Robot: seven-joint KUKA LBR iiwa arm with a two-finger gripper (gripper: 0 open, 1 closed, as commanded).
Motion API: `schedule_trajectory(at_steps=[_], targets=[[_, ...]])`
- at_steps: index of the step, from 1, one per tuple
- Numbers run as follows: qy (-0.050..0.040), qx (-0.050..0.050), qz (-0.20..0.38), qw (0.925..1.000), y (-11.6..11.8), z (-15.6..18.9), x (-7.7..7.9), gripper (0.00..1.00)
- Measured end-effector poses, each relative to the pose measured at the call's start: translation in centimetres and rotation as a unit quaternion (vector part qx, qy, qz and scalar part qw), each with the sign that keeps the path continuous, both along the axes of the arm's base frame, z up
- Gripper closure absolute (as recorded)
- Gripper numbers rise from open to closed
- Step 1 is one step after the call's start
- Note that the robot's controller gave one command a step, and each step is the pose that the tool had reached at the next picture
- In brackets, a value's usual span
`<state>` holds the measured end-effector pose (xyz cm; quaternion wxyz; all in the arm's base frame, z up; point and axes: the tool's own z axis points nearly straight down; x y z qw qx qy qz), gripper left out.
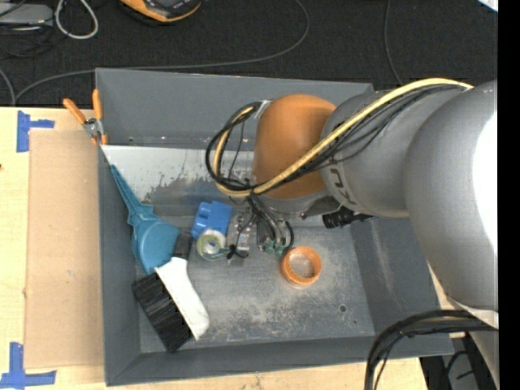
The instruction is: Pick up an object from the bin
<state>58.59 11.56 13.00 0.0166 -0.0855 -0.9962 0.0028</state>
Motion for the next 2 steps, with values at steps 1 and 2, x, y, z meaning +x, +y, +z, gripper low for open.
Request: schedule_trajectory(at_steps=[1, 2], targets=[[-0.0033, 0.001, 0.001, 1.0000, 0.79, 1.05, 1.01, 1.00], [-0.0038, -0.002, -0.122, 0.9926, -0.09, 0.32, 0.48, 1.00]])
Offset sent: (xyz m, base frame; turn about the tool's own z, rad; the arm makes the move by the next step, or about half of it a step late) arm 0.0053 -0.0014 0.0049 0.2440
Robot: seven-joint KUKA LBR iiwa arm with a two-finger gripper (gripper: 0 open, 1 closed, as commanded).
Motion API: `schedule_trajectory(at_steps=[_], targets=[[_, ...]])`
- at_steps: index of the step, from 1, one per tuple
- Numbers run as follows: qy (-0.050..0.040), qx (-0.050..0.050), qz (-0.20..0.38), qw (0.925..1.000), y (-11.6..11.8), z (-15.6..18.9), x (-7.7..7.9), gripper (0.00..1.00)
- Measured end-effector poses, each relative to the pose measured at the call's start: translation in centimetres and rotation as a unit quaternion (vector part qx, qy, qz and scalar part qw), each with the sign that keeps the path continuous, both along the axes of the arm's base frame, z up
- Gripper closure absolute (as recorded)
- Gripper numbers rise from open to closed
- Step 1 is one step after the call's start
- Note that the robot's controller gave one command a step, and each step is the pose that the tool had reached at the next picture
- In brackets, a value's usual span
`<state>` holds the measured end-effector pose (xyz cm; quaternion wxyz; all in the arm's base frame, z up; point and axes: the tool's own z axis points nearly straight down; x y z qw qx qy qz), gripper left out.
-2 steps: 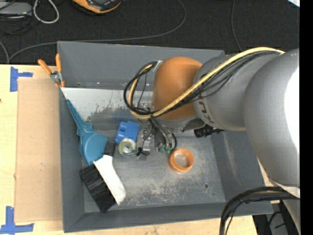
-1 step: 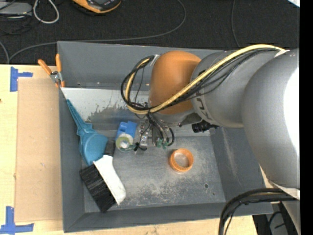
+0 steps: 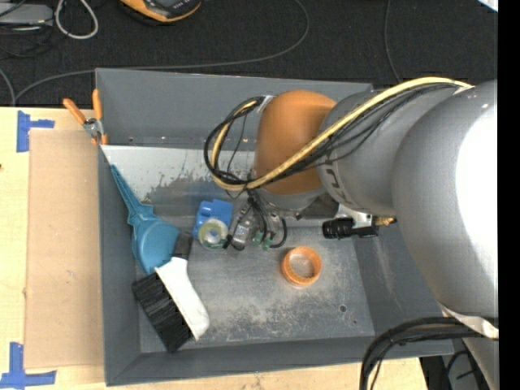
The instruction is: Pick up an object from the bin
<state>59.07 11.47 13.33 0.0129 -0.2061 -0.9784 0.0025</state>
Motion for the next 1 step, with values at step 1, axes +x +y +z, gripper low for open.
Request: schedule_trajectory(at_steps=[1], targets=[[0.0016, 0.003, 0.131, 0.9914, 1.34, 3.16, 1.27, 1.00]])
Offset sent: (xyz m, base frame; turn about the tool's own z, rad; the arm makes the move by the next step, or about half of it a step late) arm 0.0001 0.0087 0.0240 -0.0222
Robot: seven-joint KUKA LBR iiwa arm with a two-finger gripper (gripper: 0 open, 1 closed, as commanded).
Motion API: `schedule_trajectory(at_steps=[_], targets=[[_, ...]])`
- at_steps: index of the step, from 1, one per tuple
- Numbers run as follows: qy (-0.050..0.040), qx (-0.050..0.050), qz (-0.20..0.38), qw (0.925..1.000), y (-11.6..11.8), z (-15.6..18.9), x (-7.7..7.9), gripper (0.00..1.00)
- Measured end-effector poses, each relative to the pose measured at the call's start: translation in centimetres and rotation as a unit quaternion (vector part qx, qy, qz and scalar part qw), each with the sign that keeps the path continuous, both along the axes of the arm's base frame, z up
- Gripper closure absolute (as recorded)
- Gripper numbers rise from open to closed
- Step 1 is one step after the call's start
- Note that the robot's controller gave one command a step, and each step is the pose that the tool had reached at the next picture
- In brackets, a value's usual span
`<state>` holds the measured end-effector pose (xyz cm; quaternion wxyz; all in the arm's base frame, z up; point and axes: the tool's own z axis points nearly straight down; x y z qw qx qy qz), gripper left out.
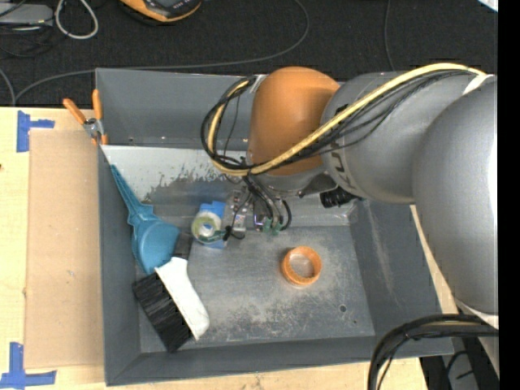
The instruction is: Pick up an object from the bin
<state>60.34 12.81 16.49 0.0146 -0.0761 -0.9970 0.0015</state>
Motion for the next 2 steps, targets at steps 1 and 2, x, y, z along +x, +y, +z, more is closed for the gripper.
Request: schedule_trajectory(at_steps=[1, 2], targets=[[-0.0013, 0.000, -0.032, 0.9995, -0.05, 0.02, -0.13, 1.00], [0.0013, -0.002, -0.091, 0.9958, -1.02, -0.04, -0.21, 1.00]])
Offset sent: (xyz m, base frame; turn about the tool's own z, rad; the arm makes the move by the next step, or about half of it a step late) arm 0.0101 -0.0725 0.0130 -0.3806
